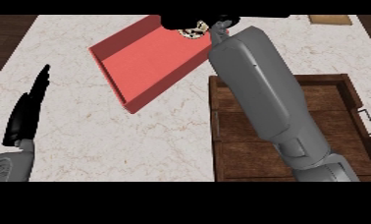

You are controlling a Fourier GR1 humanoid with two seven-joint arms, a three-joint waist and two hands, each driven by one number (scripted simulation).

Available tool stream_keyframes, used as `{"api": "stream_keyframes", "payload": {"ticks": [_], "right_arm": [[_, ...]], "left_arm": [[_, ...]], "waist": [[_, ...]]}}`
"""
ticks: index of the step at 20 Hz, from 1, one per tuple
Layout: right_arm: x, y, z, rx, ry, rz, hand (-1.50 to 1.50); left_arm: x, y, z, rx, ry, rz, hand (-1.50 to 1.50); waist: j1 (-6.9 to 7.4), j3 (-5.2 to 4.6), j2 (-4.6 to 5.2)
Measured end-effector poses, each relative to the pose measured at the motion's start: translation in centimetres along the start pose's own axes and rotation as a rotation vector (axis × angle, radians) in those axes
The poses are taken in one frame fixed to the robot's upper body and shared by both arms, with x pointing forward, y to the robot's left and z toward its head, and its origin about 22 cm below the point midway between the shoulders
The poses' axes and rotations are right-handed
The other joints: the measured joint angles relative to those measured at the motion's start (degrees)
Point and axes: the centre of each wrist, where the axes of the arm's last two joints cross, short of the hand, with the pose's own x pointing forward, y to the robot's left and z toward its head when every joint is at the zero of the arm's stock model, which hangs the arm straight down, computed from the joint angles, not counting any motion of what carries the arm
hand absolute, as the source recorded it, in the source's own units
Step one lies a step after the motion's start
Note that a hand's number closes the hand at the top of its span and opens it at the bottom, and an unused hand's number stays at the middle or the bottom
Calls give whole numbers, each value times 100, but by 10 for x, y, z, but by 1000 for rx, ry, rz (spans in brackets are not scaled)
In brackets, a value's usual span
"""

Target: Pick the cupcake from the tray and place it in the cardboard box

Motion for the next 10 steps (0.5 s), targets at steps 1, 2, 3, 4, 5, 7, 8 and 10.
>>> {"api": "stream_keyframes", "payload": {"ticks": [1, 2, 3, 4, 5, 7, 8, 10], "right_arm": [[1, 2, -5, 5, 16, -18, 150], [5, 4, -10, 5, 27, -32, 150], [7, 6, -15, 13, 35, -43, 150], [9, 9, -19, 17, 46, -51, 150], [8, 12, -22, 22, 55, -59, 150], [11, 14, -29, 23, 66, -74, 150], [11, 15, -32, 27, 74, -79, 150], [9, 19, -37, 30, 93, -79, 150]], "left_arm": [[1, 0, 0, -6, -4, -3, 0], [1, -1, 0, -9, -7, -3, 0], [1, -2, 0, -11, -11, 0, 0], [4, -4, -1, -13, -18, 2, 0], [7, -6, -2, -16, -25, 2, 0], [7, -5, -5, -26, -31, 0, 0], [9, -4, -6, -26, -36, 1, 0], [14, -6, -7, -27, -46, 3, 0]], "waist": [[28, -1, 6], [63, -1, 16], [84, -2, 22], [119, -3, 31], [137, -3, 39], [186, -6, 62], [207, -5, 71], [258, -6, 87]]}}
